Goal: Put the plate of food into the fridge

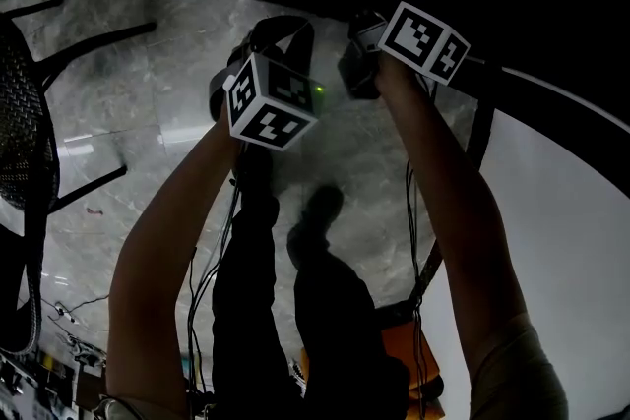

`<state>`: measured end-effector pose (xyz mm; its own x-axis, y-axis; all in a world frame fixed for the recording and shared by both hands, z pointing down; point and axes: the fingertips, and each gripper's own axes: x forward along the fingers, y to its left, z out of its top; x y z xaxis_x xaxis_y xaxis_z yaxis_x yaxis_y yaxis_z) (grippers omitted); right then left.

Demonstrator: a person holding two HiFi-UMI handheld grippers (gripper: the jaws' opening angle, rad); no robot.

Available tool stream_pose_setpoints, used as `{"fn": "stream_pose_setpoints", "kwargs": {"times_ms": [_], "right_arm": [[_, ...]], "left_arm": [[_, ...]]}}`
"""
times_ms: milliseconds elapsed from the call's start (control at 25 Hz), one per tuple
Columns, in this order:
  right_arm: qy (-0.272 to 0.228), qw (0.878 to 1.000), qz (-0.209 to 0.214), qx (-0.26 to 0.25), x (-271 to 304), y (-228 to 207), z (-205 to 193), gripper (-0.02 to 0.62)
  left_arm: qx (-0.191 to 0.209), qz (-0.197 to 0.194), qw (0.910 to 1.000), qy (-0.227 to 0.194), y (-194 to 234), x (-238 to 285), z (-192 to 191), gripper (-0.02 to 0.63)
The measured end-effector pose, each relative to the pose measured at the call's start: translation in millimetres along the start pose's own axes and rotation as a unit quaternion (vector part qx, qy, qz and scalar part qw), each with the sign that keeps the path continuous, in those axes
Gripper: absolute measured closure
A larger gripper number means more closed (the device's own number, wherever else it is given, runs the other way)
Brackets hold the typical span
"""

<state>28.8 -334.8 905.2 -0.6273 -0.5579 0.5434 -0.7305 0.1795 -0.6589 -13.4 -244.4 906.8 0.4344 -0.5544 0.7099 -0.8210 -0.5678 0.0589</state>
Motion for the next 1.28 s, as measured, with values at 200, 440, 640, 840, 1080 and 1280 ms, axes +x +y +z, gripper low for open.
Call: {"fn": "stream_pose_setpoints", "kwargs": {"times_ms": [200,440,640,840,1080,1280], "right_arm": [[0.006,1.0,0.01,0.002,-3,6,-2,0.563],[0.048,0.998,0.005,-0.045,-18,25,-22,0.563],[0.078,0.994,0.003,-0.072,-39,46,-34,0.565],[0.11,0.988,0.013,-0.108,-65,79,-44,0.565],[0.115,0.986,0.044,-0.11,-95,125,-47,0.563],[0.114,0.984,0.052,-0.126,-123,154,-38,0.565]], "left_arm": [[-0.004,0.008,0.9999,0.008,3,-8,-9,0.588],[-0.019,0.018,0.9996,0.009,11,-26,-9,0.588],[-0.039,0.028,0.9988,0.01,21,-48,-5,0.588],[-0.06,0.026,0.9978,0.013,24,-74,6,0.589],[-0.077,0.0,0.997,0.013,19,-105,20,0.594],[-0.102,-0.046,0.9936,0.014,5,-131,40,0.595]]}}
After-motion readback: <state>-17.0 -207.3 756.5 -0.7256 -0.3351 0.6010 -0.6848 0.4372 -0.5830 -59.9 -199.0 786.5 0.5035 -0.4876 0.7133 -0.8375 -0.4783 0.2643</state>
